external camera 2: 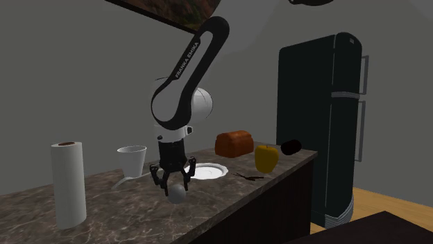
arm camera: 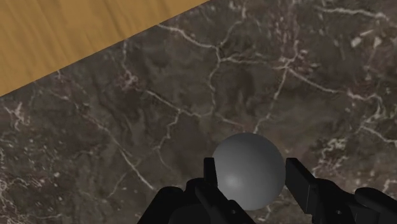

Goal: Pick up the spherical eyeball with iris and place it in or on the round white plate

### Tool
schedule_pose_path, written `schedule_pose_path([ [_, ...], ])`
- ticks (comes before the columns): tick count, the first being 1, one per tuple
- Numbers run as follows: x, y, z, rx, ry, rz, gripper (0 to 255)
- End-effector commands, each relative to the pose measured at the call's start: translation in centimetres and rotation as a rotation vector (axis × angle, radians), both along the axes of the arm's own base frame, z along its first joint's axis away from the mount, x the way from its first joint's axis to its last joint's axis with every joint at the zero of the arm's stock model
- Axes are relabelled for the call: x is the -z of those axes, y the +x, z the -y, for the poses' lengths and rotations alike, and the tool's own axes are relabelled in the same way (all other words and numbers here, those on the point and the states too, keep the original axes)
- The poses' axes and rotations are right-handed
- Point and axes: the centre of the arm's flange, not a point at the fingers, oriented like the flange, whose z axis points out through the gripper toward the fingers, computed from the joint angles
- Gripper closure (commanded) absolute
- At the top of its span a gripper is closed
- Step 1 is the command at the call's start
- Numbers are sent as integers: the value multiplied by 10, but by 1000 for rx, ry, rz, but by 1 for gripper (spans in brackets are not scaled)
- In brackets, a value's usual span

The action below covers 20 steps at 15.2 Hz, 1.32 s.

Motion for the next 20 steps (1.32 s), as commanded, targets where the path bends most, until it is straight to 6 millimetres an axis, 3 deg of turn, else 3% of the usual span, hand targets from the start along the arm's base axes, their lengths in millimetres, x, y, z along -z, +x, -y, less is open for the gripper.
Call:
schedule_pose_path([
  [1,4,-4,-4,-7,2,-7,255],
  [7,3,-4,-4,-8,2,-7,255],
  [20,-65,-4,-4,-8,2,-7,255],
])
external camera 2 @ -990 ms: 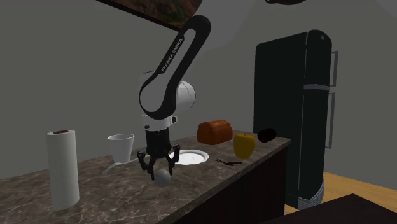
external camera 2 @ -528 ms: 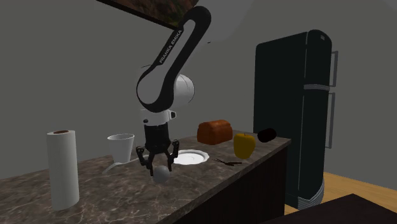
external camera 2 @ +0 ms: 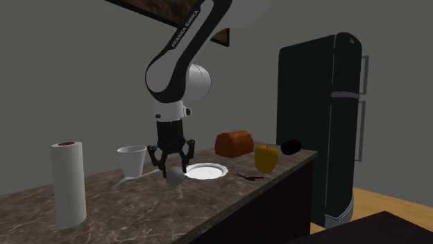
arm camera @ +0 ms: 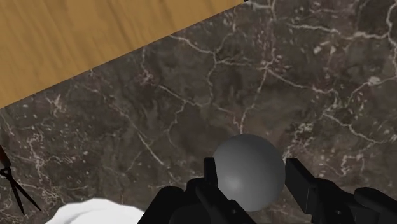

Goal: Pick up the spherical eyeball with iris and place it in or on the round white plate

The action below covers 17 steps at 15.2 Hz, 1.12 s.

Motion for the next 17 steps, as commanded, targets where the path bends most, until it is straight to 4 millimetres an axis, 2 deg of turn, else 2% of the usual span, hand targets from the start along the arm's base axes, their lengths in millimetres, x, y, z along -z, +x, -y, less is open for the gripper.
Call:
schedule_pose_path([
  [1,-10,-1,0,0,0,0,255],
  [4,-23,-1,0,0,0,0,255],
  [17,-32,136,103,0,0,0,255],
])
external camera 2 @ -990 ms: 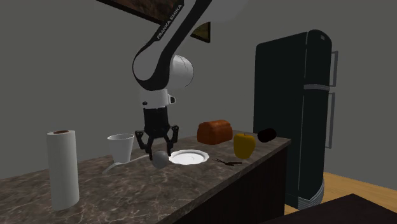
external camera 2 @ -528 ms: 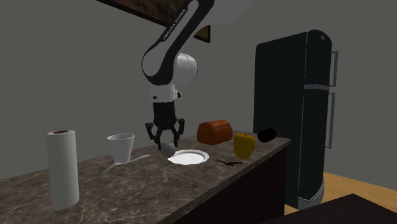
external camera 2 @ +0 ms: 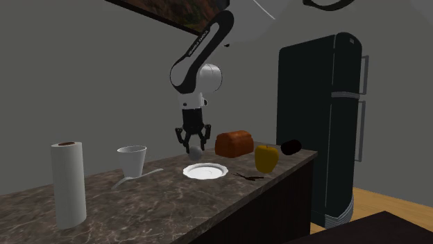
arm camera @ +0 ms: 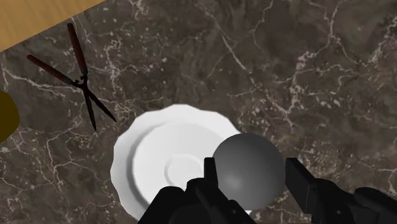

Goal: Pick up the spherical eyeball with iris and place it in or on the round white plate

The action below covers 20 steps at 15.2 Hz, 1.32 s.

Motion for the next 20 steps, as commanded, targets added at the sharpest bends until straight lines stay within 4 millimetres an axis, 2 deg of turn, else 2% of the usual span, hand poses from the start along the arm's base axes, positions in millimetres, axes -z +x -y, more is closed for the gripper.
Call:
schedule_pose_path([
  [1,2,20,18,-1,0,0,255],
  [7,-2,81,63,-1,0,0,255],
  [20,67,81,63,-1,0,0,255],
])
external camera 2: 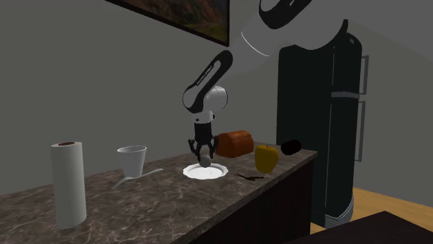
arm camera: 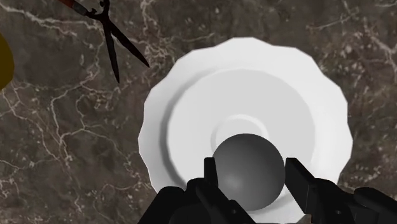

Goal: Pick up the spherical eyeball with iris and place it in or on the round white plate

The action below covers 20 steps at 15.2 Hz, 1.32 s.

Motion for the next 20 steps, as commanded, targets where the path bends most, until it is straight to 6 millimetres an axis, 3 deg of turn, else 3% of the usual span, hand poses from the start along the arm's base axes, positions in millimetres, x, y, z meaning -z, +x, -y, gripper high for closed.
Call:
schedule_pose_path([
  [1,9,0,0,0,0,0,255],
  [3,20,0,0,0,0,0,255],
  [10,20,0,0,0,0,0,255],
  [11,20,0,0,0,0,0,0],
  [16,20,0,0,0,0,0,0],
  [20,-30,-1,-4,0,0,0,0],
])
